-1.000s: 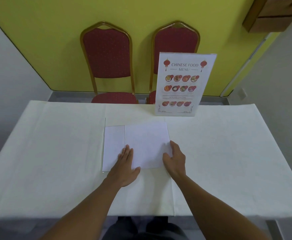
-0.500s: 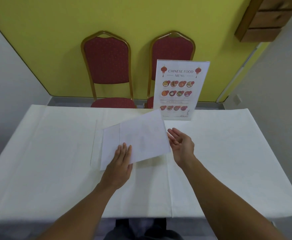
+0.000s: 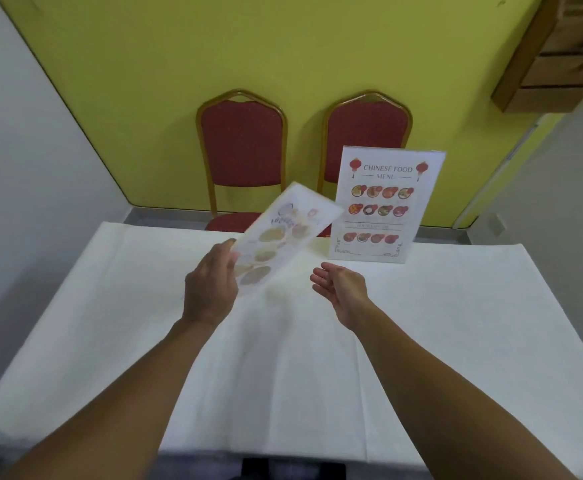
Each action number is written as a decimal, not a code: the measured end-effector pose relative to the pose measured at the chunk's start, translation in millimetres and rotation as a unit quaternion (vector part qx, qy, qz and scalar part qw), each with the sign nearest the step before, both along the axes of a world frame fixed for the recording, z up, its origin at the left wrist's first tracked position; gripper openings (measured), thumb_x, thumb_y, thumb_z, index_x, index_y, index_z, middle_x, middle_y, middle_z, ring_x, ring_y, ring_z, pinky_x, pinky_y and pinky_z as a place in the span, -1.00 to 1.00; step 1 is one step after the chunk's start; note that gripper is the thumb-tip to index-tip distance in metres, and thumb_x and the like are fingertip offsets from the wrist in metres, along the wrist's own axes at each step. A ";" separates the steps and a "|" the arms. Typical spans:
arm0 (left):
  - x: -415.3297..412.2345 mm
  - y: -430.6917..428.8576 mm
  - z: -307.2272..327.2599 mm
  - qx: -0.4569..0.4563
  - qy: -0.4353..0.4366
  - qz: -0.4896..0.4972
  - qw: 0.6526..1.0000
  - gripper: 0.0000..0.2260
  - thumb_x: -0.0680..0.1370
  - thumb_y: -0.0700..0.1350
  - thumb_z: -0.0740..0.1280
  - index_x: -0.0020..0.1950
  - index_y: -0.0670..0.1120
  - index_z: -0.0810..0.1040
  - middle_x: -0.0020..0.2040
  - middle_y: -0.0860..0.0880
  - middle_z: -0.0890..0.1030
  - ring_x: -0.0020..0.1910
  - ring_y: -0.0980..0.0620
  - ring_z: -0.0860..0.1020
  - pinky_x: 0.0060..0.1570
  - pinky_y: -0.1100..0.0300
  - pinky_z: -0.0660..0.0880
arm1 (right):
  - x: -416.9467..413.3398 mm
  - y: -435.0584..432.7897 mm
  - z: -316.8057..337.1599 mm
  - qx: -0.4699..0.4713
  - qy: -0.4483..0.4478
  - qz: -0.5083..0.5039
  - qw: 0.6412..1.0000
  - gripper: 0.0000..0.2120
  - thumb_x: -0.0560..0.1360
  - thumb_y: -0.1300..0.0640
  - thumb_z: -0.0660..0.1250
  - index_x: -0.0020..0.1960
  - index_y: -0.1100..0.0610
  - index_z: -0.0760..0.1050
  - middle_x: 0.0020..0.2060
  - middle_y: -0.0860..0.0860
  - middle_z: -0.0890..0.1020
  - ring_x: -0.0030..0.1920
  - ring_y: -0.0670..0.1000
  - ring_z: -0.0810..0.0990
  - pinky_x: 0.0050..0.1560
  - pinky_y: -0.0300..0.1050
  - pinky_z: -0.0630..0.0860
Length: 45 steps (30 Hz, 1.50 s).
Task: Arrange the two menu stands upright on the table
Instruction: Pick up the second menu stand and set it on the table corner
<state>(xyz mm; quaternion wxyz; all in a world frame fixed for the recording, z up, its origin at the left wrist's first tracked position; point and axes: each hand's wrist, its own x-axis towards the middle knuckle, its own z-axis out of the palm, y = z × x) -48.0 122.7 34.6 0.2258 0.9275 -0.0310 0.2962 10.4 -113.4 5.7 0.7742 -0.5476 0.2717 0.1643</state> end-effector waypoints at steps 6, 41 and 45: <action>22.4 -4.9 11.2 -0.214 0.007 0.004 0.977 -0.77 0.69 0.01 0.05 0.20 -0.04 0.43 -0.02 0.08 0.60 -0.19 0.25 0.56 -0.32 0.46 0.42 | 11.6 18.4 15.7 -0.159 -0.103 0.141 0.972 -0.54 0.39 0.30 0.24 0.27 0.15 0.53 0.07 -0.13 0.65 0.07 0.06 0.57 -0.03 -0.15 0.57; 130.0 8.6 -52.4 -0.348 0.221 0.057 0.909 -0.47 0.55 -0.19 0.11 0.52 0.06 0.20 0.33 -0.02 0.52 0.05 0.07 0.51 -0.42 0.55 0.42 | 83.4 42.4 -31.1 -0.171 -0.174 0.027 0.969 -0.56 0.55 0.45 0.17 0.30 0.09 0.52 0.15 -0.05 0.65 0.14 -0.05 0.62 0.00 -0.16 0.65; 129.5 10.6 -63.0 -0.356 0.234 0.054 0.903 -0.41 0.55 -0.17 0.14 0.56 0.12 0.12 0.37 0.03 0.47 0.13 0.07 0.50 -0.36 0.52 0.46 | 79.6 44.4 -38.9 -0.181 -0.191 0.037 0.964 -0.50 0.51 0.47 0.21 0.36 0.09 0.47 0.18 -0.07 0.63 0.17 -0.06 0.60 -0.01 -0.20 0.63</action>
